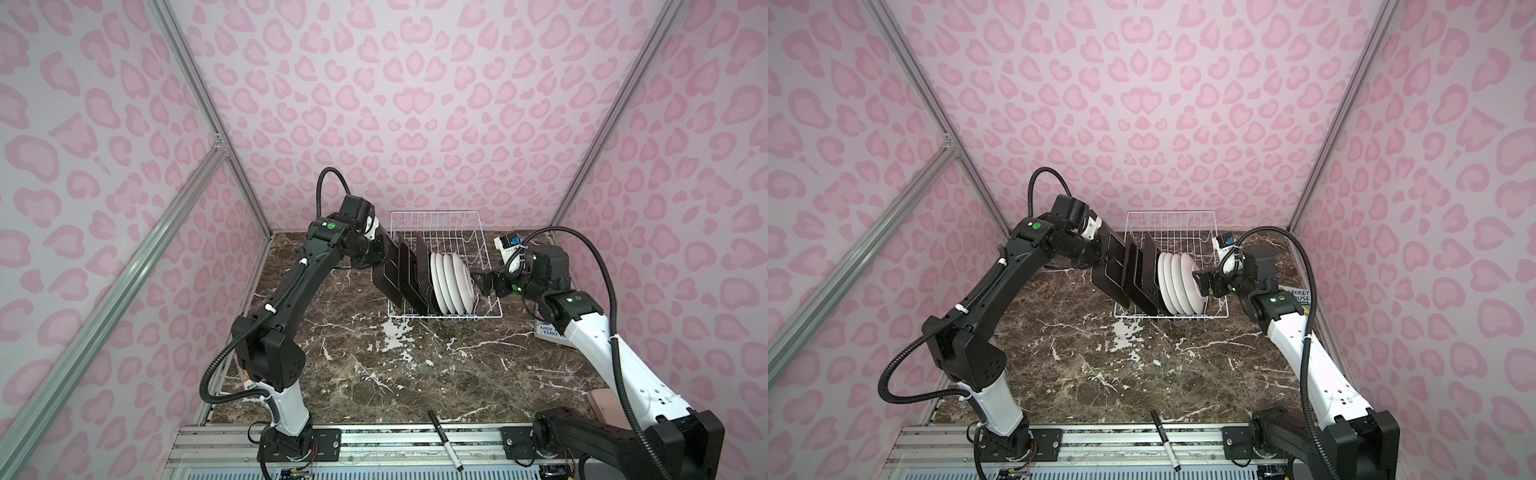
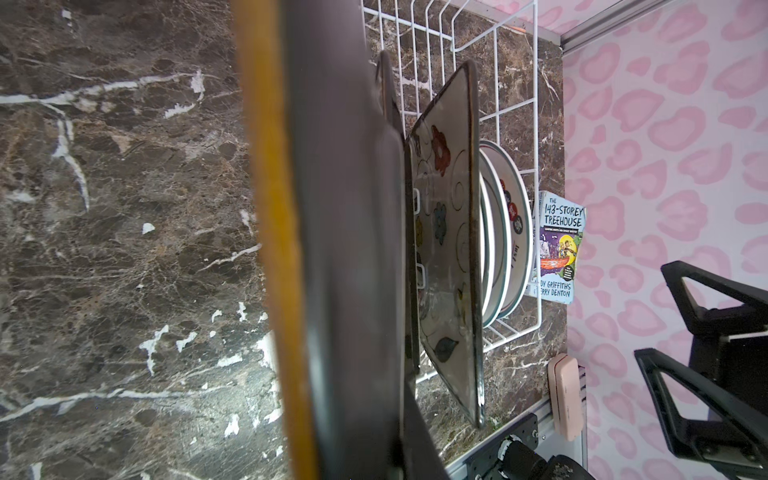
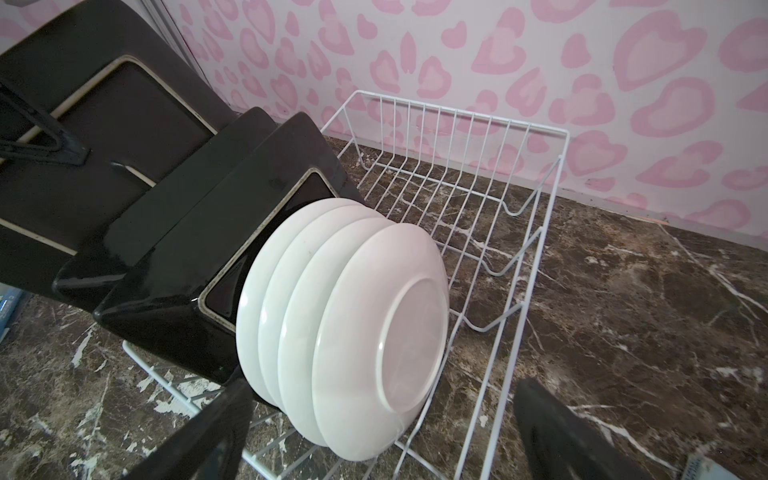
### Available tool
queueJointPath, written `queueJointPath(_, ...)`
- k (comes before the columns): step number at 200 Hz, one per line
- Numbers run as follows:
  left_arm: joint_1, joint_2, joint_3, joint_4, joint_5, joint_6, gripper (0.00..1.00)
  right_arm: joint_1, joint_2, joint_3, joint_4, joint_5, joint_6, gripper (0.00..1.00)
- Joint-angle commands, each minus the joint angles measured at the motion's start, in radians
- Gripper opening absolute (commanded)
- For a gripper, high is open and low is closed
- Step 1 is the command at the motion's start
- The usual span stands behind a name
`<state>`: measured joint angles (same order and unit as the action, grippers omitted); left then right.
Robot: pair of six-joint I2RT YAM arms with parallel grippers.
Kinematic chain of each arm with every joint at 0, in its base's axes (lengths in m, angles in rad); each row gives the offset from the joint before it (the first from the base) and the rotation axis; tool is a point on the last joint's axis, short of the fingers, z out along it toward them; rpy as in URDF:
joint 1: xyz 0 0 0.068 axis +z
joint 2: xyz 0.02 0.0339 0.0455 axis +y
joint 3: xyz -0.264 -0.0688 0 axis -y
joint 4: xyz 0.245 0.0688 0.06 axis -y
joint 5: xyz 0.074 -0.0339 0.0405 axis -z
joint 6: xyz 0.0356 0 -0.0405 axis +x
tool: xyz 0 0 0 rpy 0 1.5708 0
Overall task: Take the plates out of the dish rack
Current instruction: 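Lift the dark plate up out of the rack with the left gripper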
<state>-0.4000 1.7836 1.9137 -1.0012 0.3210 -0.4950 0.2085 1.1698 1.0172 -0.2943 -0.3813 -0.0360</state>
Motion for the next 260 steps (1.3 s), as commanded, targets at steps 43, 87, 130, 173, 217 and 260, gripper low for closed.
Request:
queueJointPath(43, 0.019, -0.085, 0.023, 0.094, -0.006, 0.025, 0.04, 0.014, -0.018, -0.039, 0.055, 0.019, 0.035, 1.00)
queueJointPath(87, 0.034, -0.126, 0.021, 0.117, -0.038, 0.039, 0.04, 0.016, -0.007, -0.035, 0.057, 0.015, 0.035, 1.00)
queueJointPath(130, 0.062, -0.165, 0.033, 0.136, -0.065, 0.059, 0.04, 0.017, 0.014, -0.017, 0.063, 0.009, 0.052, 1.00)
queueJointPath(173, 0.073, -0.202, 0.033, 0.152, -0.092, 0.139, 0.04, 0.024, 0.034, -0.002, 0.069, 0.071, 0.119, 1.00)
queueJointPath(217, 0.070, -0.317, -0.070, 0.276, -0.082, 0.297, 0.04, 0.046, 0.046, 0.047, 0.040, 0.089, 0.223, 1.00)
queueJointPath(260, 0.046, -0.482, -0.293, 0.536, -0.226, 0.453, 0.03, 0.064, 0.060, 0.124, 0.013, 0.087, 0.403, 1.00)
